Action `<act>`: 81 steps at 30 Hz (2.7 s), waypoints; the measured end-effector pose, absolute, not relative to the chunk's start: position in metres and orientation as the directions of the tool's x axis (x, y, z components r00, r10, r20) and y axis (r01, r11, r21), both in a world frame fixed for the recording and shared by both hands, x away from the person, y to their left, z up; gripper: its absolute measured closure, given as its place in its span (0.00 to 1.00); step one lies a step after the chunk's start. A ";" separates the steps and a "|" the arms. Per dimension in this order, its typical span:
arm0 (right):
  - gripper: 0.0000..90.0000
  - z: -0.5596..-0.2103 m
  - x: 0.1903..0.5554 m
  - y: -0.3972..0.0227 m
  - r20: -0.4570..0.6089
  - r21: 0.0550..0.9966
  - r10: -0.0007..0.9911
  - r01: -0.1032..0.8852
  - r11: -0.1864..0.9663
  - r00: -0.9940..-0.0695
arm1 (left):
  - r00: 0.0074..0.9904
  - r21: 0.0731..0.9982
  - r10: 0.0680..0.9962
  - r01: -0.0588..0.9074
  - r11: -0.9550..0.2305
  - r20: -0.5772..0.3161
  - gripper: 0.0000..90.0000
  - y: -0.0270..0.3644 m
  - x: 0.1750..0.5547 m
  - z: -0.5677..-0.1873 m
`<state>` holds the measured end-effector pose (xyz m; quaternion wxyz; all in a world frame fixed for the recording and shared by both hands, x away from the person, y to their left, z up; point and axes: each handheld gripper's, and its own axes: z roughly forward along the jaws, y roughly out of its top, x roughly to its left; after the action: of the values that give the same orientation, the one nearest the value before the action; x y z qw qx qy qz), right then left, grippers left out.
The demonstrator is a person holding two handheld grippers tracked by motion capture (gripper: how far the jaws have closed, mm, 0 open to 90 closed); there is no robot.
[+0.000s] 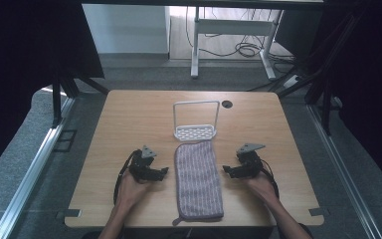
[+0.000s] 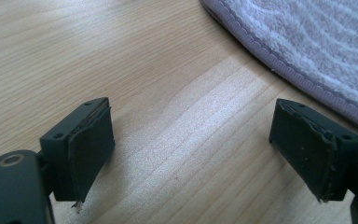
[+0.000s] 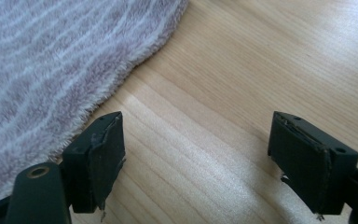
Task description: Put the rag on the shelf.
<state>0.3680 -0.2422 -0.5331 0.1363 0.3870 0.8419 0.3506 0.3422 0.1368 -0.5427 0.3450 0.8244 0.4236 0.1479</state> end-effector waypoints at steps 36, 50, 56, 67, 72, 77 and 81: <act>0.55 -0.526 0.425 -0.176 0.068 0.674 0.728 0.570 0.471 -0.682 | 0.676 0.693 0.736 0.542 -0.475 -0.025 0.43 0.080 0.409 -0.539; 0.93 -0.524 0.416 -0.170 0.049 0.667 0.683 0.533 0.521 -0.729 | 0.703 0.705 0.702 0.553 -0.443 -0.111 0.90 0.078 0.401 -0.534; 0.92 -0.501 0.409 -0.177 0.054 0.717 0.667 0.494 0.493 -0.743 | 0.720 0.752 0.688 0.503 -0.426 -0.092 0.90 0.080 0.393 -0.508; 0.92 -0.451 0.398 -0.184 0.040 0.788 0.644 0.420 0.451 -0.764 | 0.743 0.810 0.668 0.408 -0.421 -0.027 0.90 0.084 0.386 -0.449; 0.92 -0.428 0.395 -0.185 0.011 0.811 0.635 0.379 0.446 -0.772 | 0.751 0.836 0.661 0.357 -0.417 0.008 0.90 0.086 0.383 -0.423; 0.92 -0.404 0.397 -0.188 -0.011 0.833 0.639 0.346 0.432 -0.769 | 0.751 0.856 0.659 0.315 -0.411 0.040 0.90 0.087 0.382 -0.397; 0.92 -0.381 0.401 -0.191 -0.026 0.855 0.648 0.319 0.410 -0.761 | 0.749 0.867 0.659 0.284 -0.410 0.067 0.90 0.088 0.384 -0.380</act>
<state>0.4014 -0.1907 -0.3814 0.1801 0.2949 0.8200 0.4563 0.3843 0.0883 -0.3799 0.4596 0.8144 0.2896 0.2044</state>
